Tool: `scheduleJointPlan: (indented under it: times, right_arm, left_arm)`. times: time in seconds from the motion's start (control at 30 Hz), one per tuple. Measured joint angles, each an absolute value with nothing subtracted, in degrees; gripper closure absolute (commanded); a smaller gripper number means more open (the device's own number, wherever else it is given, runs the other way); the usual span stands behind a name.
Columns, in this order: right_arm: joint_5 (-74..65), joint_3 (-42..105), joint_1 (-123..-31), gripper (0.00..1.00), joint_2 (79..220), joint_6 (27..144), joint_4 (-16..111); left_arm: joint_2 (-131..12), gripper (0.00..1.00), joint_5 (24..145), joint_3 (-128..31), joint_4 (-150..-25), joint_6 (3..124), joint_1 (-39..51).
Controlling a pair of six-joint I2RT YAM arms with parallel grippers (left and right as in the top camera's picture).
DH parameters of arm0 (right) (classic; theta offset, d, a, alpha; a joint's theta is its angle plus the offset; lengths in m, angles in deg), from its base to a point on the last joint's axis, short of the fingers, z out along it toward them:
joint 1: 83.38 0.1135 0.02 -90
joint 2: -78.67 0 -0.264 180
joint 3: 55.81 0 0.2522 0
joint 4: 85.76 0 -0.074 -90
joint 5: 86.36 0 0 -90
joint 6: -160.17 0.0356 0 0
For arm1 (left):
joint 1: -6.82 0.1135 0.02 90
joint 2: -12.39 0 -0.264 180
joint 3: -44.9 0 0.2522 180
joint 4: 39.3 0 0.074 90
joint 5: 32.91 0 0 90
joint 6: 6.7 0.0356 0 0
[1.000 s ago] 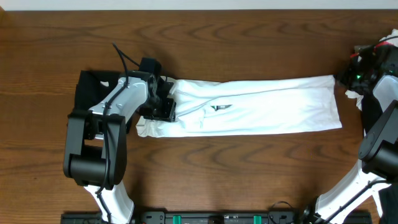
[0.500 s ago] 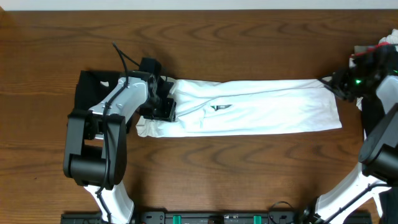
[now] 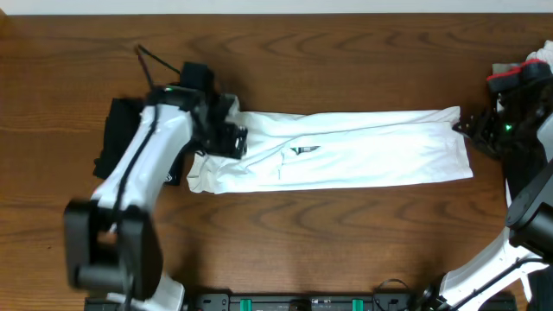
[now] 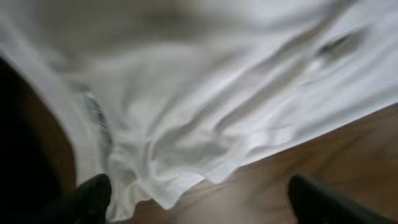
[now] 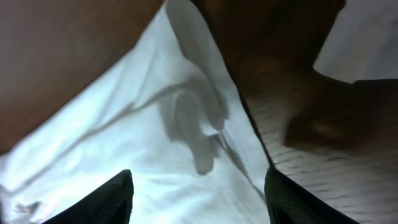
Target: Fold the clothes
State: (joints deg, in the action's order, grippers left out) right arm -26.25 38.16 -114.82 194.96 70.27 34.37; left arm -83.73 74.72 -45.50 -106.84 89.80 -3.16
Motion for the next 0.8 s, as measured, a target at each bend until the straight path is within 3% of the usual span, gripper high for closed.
scheduleJointPlan:
  times: [0.33,0.6,0.8]
  right_arm:
    - [-20.1,38.2,-114.4,0.36,195.6,64.7,36.3]
    - [-28.0,39.7,-112.5,0.32,200.0,59.7,36.6]
    - [-31.7,40.0,-112.1,0.71,201.7,58.1,36.3]
  left_arm:
    - [-65.9,0.01,74.7,-47.7,-106.9,86.9,-3.0]
    - [-60.8,0.01,74.7,-47.7,-106.9,86.4,-3.0]
    - [-61.0,0.01,74.7,-47.7,-107.0,86.4,-3.0]
